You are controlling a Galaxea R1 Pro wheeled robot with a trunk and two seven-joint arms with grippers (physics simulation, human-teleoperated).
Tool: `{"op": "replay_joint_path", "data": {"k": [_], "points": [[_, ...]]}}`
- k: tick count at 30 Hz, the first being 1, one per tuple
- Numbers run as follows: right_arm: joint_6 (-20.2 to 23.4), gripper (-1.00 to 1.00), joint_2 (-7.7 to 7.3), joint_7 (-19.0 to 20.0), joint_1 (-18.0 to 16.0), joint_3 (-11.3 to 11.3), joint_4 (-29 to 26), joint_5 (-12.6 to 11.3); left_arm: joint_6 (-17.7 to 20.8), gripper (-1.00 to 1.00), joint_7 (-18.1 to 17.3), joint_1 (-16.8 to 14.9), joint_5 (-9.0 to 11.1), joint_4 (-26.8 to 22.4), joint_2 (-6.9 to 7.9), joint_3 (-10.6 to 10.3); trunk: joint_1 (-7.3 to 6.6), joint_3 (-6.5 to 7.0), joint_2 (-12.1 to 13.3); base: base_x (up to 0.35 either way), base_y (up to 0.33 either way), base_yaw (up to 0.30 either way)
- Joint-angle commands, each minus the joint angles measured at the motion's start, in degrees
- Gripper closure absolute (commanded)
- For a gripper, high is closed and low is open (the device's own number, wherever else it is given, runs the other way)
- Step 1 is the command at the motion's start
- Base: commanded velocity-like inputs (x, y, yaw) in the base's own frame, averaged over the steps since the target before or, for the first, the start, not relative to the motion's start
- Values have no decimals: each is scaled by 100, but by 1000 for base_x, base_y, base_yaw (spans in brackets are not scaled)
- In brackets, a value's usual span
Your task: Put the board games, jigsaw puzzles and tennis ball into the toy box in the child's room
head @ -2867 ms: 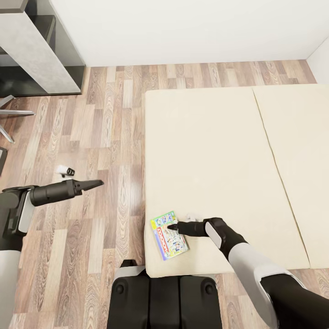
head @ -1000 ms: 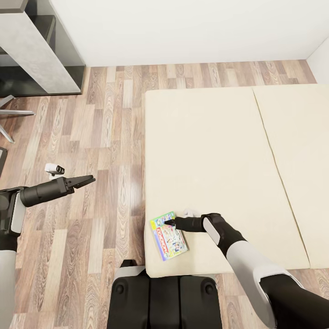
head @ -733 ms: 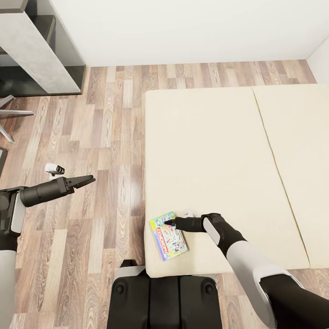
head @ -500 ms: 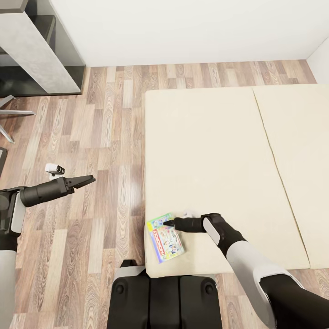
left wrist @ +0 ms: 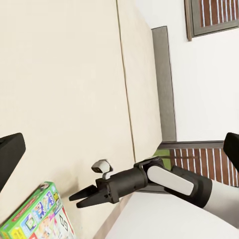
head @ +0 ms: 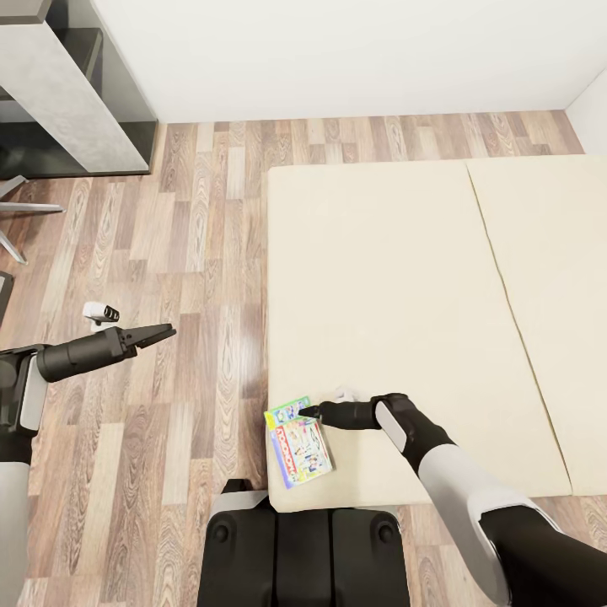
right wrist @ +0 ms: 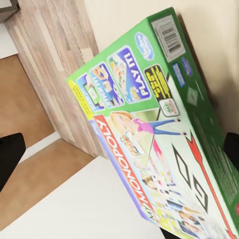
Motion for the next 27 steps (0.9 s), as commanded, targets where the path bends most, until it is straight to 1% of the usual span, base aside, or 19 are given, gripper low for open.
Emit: {"op": "replay_joint_path", "data": {"k": [1, 27], "points": [[26, -100, -6, -4, -2, 17, -4, -24, 60, -100, -16, 0, 5, 0, 2, 1, 3, -6, -9, 0, 0, 0], [5, -100, -44, -1, 9, 17, 39, -15, 51, -100, -16, 35, 5, 0, 5, 2, 3, -6, -9, 0, 0, 0]]}}
